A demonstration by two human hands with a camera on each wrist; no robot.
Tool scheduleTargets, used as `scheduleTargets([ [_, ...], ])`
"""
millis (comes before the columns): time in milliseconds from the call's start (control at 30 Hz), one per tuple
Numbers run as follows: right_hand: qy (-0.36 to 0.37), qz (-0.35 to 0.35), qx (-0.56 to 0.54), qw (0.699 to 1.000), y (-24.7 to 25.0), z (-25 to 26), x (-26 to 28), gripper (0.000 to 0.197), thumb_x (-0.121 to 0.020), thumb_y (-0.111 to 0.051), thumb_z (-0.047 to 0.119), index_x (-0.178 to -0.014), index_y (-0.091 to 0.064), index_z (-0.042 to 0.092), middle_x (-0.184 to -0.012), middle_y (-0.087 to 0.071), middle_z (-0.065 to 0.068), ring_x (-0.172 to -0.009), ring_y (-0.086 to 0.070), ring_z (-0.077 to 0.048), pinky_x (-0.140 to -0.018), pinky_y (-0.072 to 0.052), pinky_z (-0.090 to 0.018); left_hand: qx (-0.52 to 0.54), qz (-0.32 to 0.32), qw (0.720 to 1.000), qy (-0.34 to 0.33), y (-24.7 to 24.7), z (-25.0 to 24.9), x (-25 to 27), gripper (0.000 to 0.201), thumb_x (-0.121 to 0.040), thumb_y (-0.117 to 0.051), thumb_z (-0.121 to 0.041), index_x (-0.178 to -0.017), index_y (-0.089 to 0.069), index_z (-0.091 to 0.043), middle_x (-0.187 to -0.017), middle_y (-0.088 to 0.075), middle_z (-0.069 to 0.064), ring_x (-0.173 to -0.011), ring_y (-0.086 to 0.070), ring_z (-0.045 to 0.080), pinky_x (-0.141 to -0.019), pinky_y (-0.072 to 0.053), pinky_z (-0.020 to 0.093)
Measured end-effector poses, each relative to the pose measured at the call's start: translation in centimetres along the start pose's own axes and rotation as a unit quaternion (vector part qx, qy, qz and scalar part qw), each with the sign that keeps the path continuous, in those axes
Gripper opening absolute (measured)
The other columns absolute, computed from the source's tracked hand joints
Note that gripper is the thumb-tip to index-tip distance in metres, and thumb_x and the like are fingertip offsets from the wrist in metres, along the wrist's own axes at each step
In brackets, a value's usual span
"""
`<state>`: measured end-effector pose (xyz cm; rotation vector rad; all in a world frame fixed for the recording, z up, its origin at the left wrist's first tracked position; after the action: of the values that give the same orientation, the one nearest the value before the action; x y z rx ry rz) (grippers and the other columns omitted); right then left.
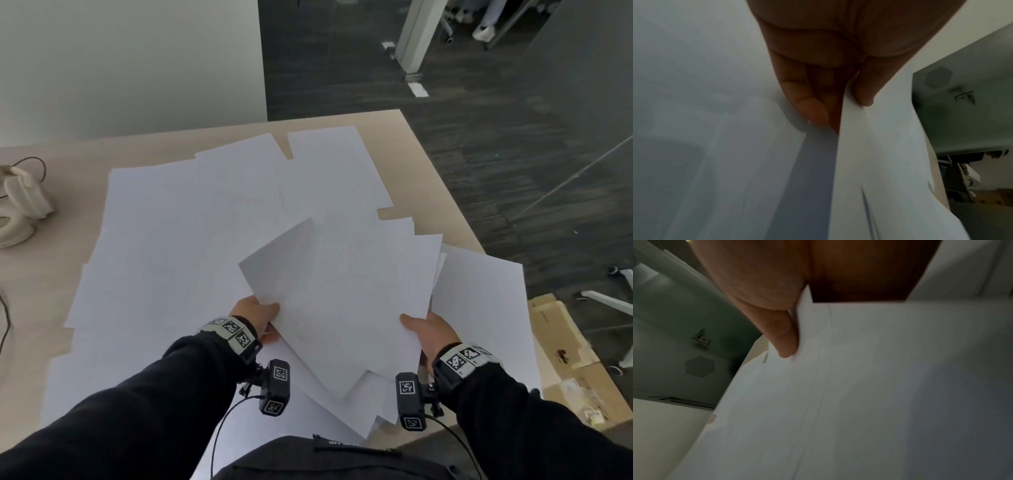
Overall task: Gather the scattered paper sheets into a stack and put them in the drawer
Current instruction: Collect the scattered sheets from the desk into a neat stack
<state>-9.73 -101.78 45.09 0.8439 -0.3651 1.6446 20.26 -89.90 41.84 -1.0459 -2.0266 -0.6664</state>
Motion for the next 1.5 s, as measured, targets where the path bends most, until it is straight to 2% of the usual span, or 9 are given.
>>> scheduleTargets([
  [100, 0.014, 0.009, 0.039, 0.999, 1.1, -0.3, 0.0, 0.013, -0.093, -0.062, 0.010, -0.105, -0.064, 0.015, -0.098, -0.069, -0.006, -0.100, -0.065, -0.033, -0.095, -0.050, -0.049, -0.068, -0.081, 0.994, -0.042, 3.1, -1.9, -0.9, 0.019, -0.090, -0.056, -0.009, -0.108, -0.062, -0.008, -0.086, -0.068, 0.016, -0.074, -0.068, 0.036, -0.070, -0.060, 0.052],
  [167, 0.016, 0.023, 0.058, 0.998, 1.6, -0.4, 0.1, 0.012, -0.092, -0.062, 0.010, -0.101, -0.065, 0.017, -0.105, -0.070, -0.010, -0.103, -0.065, -0.034, -0.097, -0.049, -0.052, -0.137, -0.106, 0.983, -0.054, 4.7, -3.0, -1.1, 0.017, -0.089, -0.053, -0.009, -0.104, -0.062, -0.011, -0.082, -0.067, 0.016, -0.066, -0.066, 0.034, -0.061, -0.059, 0.044],
  [367, 0.028, 0.062, 0.111, 0.991, 1.2, -0.1, 0.5, 0.029, -0.091, -0.063, 0.008, -0.120, -0.062, 0.004, -0.106, -0.070, -0.010, -0.096, -0.066, -0.028, -0.095, -0.050, -0.042, -0.239, -0.036, 0.970, -0.035, 4.1, -4.1, -1.2, 0.016, -0.089, -0.057, -0.011, -0.103, -0.064, -0.010, -0.101, -0.070, 0.019, -0.094, -0.068, 0.038, -0.082, -0.057, 0.057],
  [600, 0.025, 0.107, 0.097, 0.989, -1.7, 0.5, 1.0, 0.016, -0.091, -0.061, 0.000, -0.102, -0.064, 0.011, -0.091, -0.069, -0.001, -0.078, -0.065, -0.014, -0.059, -0.054, -0.015, -0.176, 0.075, 0.981, -0.016, -2.2, -2.9, 1.7, 0.035, -0.091, -0.058, -0.050, -0.106, -0.060, -0.019, -0.098, -0.072, 0.009, -0.085, -0.072, 0.030, -0.071, -0.061, 0.041],
  [800, 0.057, 0.098, 0.187, 0.976, -2.9, 0.7, 0.7, 0.018, -0.088, -0.062, 0.000, -0.098, -0.063, 0.016, -0.107, -0.069, -0.011, -0.092, -0.063, -0.024, -0.088, -0.049, -0.032, -0.228, 0.110, 0.966, -0.048, -3.5, -1.9, 2.3, 0.040, -0.080, -0.068, -0.047, -0.111, -0.060, -0.022, -0.099, -0.072, 0.005, -0.089, -0.071, 0.030, -0.079, -0.061, 0.044],
  [967, 0.078, 0.036, 0.171, 0.982, -1.1, 1.8, 0.7, 0.017, -0.089, -0.062, 0.003, -0.102, -0.062, 0.014, -0.102, -0.067, -0.009, -0.092, -0.063, -0.025, -0.088, -0.049, -0.033, -0.193, 0.020, 0.976, -0.096, -0.5, -2.0, 1.8, 0.019, -0.091, -0.063, -0.029, -0.108, -0.064, -0.022, -0.089, -0.072, 0.000, -0.074, -0.066, 0.016, -0.065, -0.054, 0.031],
  [1100, 0.076, 0.005, 0.056, 0.996, 1.0, 2.8, 0.8, 0.022, -0.090, -0.060, -0.002, -0.095, -0.065, 0.018, -0.104, -0.068, -0.010, -0.092, -0.063, -0.027, -0.092, -0.048, -0.039, -0.176, -0.038, 0.976, -0.124, 1.9, -2.8, 2.0, 0.015, -0.090, -0.064, -0.031, -0.102, -0.068, -0.024, -0.092, -0.070, 0.001, -0.089, -0.067, 0.022, -0.079, -0.055, 0.036],
  [1333, 0.071, -0.004, -0.046, 0.996, 1.4, 4.9, 1.2, 0.021, -0.090, -0.060, -0.002, -0.101, -0.066, 0.013, -0.107, -0.069, -0.012, -0.100, -0.063, -0.032, -0.097, -0.047, -0.048, -0.169, 0.132, 0.971, -0.102, -0.3, -4.0, 4.6, 0.014, -0.093, -0.061, -0.041, -0.097, -0.069, -0.030, -0.100, -0.073, -0.003, -0.086, -0.068, 0.018, -0.082, -0.056, 0.039],
  [1500, 0.036, 0.015, -0.066, 0.997, 0.1, 4.5, 1.5, 0.019, -0.089, -0.062, 0.001, -0.102, -0.067, 0.014, -0.110, -0.069, -0.014, -0.104, -0.064, -0.035, -0.098, -0.046, -0.055, -0.184, 0.093, 0.970, -0.132, -0.6, -3.2, 4.3, 0.019, -0.089, -0.060, -0.037, -0.085, -0.073, -0.024, -0.090, -0.076, 0.004, -0.081, -0.072, 0.022, -0.081, -0.059, 0.035],
])
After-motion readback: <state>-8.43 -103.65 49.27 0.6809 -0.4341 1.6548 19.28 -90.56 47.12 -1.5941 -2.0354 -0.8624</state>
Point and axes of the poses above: each hand's wrist, its own x-axis away from the middle knuckle, its own y-axis out of the back of the hand, z = x × y, the point moved 1 cm from there along -x, towards the middle knuckle
